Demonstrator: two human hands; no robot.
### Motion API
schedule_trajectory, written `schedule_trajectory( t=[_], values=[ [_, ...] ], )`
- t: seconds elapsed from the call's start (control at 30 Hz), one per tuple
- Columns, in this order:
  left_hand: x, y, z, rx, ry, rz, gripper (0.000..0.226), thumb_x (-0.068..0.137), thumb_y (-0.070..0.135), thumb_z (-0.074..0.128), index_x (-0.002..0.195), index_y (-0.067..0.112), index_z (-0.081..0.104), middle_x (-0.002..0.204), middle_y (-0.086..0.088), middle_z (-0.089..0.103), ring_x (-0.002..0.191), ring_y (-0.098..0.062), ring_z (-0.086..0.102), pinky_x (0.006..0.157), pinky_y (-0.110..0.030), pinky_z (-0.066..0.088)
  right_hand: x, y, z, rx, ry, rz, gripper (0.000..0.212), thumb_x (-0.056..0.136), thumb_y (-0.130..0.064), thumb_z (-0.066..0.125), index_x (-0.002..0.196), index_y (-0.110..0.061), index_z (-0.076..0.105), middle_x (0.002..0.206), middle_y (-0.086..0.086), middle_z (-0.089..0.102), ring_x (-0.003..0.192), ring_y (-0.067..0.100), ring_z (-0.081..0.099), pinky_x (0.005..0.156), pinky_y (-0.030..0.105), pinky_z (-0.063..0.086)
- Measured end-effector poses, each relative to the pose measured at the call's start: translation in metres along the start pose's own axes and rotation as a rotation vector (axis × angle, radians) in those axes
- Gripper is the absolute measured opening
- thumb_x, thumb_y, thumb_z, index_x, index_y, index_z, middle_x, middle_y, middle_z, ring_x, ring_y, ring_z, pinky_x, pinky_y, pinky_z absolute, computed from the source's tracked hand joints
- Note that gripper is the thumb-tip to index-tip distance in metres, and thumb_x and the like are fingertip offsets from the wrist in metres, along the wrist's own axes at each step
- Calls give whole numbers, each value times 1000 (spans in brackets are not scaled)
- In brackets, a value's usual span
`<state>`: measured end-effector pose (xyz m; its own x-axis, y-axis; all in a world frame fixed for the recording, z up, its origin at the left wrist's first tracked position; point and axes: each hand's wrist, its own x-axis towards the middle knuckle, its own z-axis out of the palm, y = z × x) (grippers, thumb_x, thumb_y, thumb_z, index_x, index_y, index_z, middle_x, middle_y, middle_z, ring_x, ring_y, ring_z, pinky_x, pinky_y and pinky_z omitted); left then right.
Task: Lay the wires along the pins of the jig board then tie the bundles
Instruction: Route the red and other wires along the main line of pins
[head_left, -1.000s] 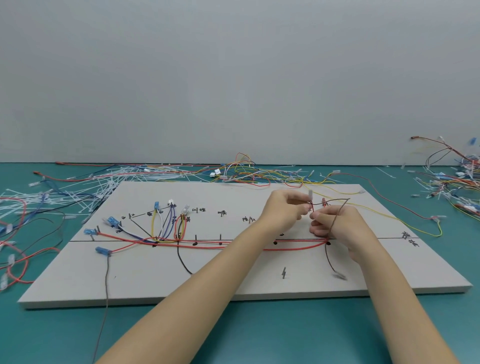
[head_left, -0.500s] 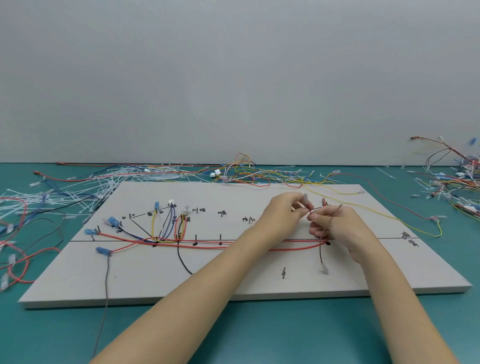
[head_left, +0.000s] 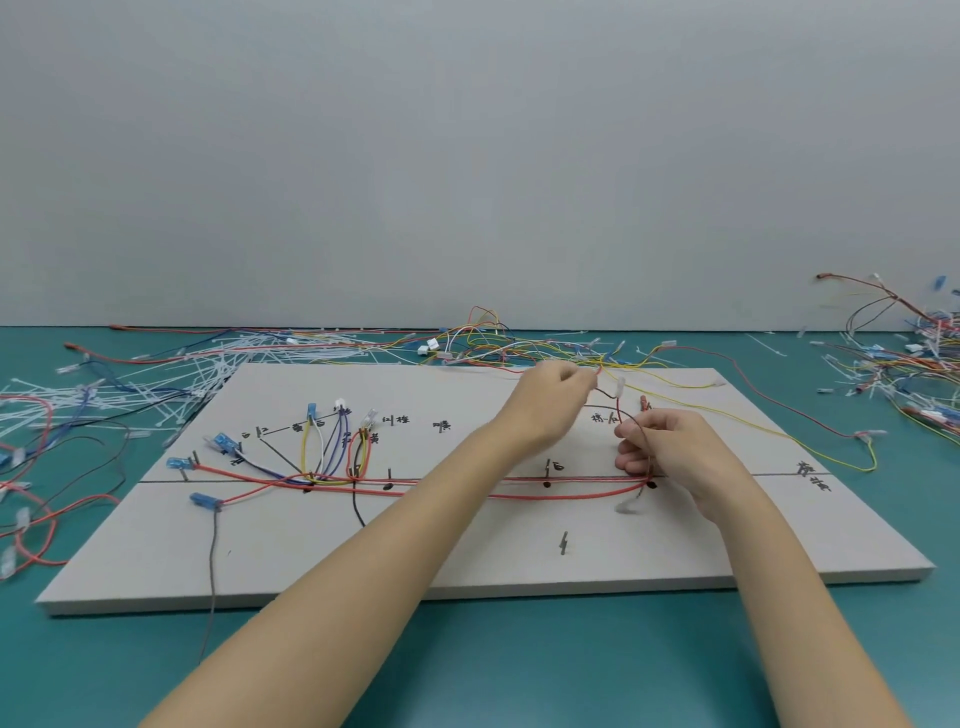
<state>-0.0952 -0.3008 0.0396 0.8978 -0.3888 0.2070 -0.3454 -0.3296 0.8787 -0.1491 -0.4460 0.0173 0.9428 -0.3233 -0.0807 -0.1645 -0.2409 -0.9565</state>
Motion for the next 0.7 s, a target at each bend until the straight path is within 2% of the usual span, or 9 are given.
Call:
schedule_trajectory(
  t=[0.07, 0.17, 0.27, 0.33, 0.4, 0.47, 0.57, 0.63, 0.7],
  values=[
    [0, 4, -9, -49, 16, -16, 36, 88, 25, 52, 62, 0, 59, 62, -3, 57, 68, -16, 45, 68, -31, 34, 0, 1, -1, -5, -2, 1, 9, 95, -1, 55, 89, 3, 60, 74, 15, 57, 52, 20, 57, 46, 16, 49],
    [-2, 10, -21, -125, 42, 26, 39, 81, 26, 54, 45, 10, 49, 49, 0, 60, 62, -16, 40, 62, -30, 34, 1, 1, -1, -8, -10, -1, 13, 95, 0, 54, 85, 0, 60, 70, 14, 58, 49, 18, 58, 46, 17, 49],
    [-3, 15, -30, -234, 91, 73, 45, 87, 11, 57, 44, 11, 44, 37, 4, 46, 56, -20, 47, 64, -26, 42, 1, 2, -1, -26, -12, -9, 14, 95, -1, 54, 84, -1, 61, 69, 11, 58, 49, 18, 59, 48, 17, 48],
    [-3, 18, -36, -333, 104, 88, 45, 87, 3, 56, 46, 10, 41, 36, 6, 34, 40, -19, 41, 57, -23, 44, 2, 2, -2, -34, -2, -10, 12, 95, -4, 56, 85, -1, 62, 70, 12, 60, 52, 19, 61, 49, 17, 50],
    [-3, 21, -43, -435, 101, 58, 43, 88, 3, 54, 48, 12, 41, 38, 7, 28, 32, -15, 28, 46, -21, 39, 2, 3, -2, -18, 8, -10, 11, 95, -4, 56, 86, 0, 62, 71, 13, 61, 52, 19, 61, 49, 17, 51],
    [-4, 25, -48, -492, 79, -7, 37, 91, 9, 52, 54, 13, 46, 42, 6, 29, 34, -12, 22, 42, -18, 30, 3, 3, -1, -12, 11, -8, 12, 95, -3, 56, 86, 0, 62, 70, 14, 60, 51, 19, 61, 49, 17, 51],
    [-6, 29, -54, -496, -81, -175, 30, 93, 17, 49, 62, 15, 51, 46, 6, 38, 34, -10, 25, 39, -16, 30, 3, 3, -1, -5, 15, -2, 12, 96, -3, 54, 88, 1, 61, 70, 15, 60, 47, 17, 61, 48, 17, 50],
    [-10, 32, -60, -419, -293, -284, 27, 92, 18, 48, 66, 14, 54, 52, 4, 49, 36, -10, 37, 43, -18, 42, 2, 2, -1, -6, 19, -1, 12, 96, -4, 53, 91, 3, 61, 70, 14, 60, 48, 18, 61, 48, 18, 50],
    [-15, 35, -67, -255, -489, -363, 27, 91, 18, 48, 68, 10, 60, 61, -3, 62, 46, -14, 55, 54, -23, 54, 1, 1, 0, -9, 21, -4, 13, 97, -3, 52, 95, 6, 61, 70, 14, 59, 51, 20, 60, 47, 17, 49]
  ],
)
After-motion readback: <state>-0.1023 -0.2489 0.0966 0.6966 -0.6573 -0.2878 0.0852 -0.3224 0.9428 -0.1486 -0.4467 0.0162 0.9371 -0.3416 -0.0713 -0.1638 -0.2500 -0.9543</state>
